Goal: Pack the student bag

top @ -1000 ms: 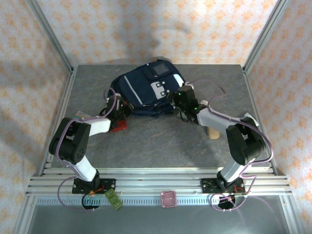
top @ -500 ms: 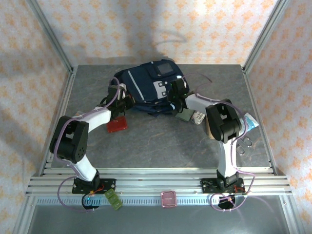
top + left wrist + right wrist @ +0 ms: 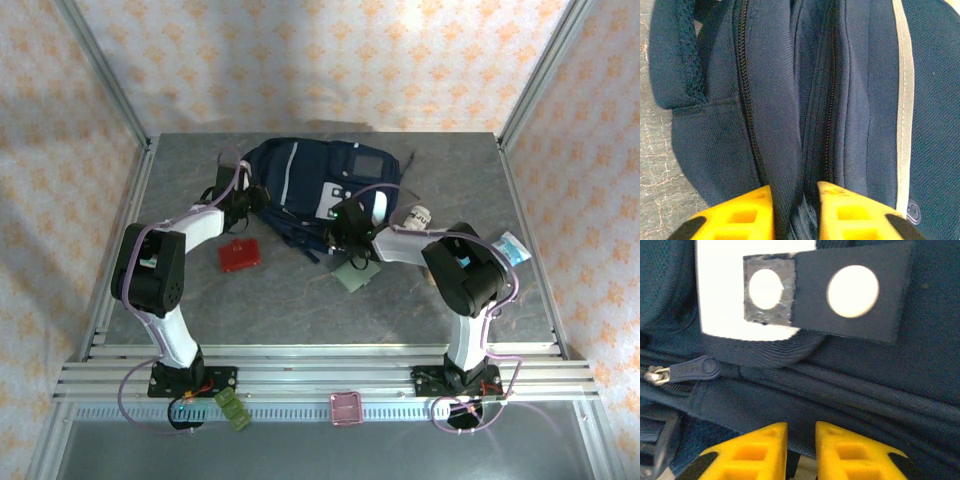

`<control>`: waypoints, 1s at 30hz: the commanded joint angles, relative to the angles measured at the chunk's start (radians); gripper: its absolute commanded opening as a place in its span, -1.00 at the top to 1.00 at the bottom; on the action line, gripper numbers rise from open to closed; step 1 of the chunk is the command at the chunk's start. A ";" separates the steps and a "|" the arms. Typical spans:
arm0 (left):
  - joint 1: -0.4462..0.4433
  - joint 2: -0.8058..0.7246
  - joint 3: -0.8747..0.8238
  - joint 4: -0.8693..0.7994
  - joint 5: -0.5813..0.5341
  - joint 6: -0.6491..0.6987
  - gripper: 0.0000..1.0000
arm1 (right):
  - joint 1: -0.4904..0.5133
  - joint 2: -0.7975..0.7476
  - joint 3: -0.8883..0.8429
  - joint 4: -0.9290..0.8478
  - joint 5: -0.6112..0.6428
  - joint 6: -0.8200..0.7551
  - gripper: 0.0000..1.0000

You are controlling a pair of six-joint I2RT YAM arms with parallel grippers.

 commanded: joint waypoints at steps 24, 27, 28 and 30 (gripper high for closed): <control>-0.096 -0.497 -0.219 0.119 -0.150 -0.215 -0.98 | -0.106 -0.282 -0.056 -0.008 -0.003 -0.100 0.06; -0.099 -0.577 -0.262 0.184 -0.085 -0.289 -0.98 | -0.110 -0.300 -0.076 0.030 0.005 -0.107 0.07; -0.090 -0.591 -0.263 0.194 -0.045 -0.292 -0.98 | -0.110 -0.306 -0.085 0.047 0.008 -0.106 0.07; -0.073 -0.601 -0.266 0.241 0.092 -0.214 -0.98 | -0.111 -0.320 -0.101 0.077 0.010 -0.104 0.07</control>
